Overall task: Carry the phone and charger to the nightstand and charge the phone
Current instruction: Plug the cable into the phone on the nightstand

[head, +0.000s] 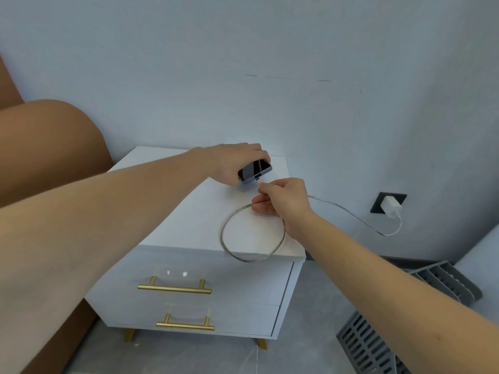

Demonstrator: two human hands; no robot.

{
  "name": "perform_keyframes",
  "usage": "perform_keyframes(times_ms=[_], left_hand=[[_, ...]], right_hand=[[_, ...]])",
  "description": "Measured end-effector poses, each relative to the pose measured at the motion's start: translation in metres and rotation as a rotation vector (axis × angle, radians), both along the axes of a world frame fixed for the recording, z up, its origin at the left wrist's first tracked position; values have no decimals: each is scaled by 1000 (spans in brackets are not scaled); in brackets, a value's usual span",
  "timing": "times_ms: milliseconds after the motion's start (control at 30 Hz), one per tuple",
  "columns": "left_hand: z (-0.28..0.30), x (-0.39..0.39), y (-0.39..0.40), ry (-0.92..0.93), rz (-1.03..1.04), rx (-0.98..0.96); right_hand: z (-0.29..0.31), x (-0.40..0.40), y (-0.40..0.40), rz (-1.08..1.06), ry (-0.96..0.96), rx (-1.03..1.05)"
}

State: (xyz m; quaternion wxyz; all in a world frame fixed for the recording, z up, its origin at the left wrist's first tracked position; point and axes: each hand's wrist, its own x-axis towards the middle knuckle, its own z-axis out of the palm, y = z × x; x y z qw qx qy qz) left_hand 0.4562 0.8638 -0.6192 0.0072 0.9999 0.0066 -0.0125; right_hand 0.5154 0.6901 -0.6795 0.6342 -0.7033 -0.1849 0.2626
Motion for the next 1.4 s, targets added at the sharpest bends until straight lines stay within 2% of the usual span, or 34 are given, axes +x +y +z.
perform_keyframes(times_ms=[1133, 1267, 1400], left_hand=[[-2, 6, -11, 6, -76, 162], [-2, 9, -14, 63, -80, 192], [-3, 9, -13, 73, -117, 245]], right_hand=[[3, 1, 0, -9, 21, -56], [3, -1, -2, -2, -46, -82], [5, -4, -5, 23, -347, -226]])
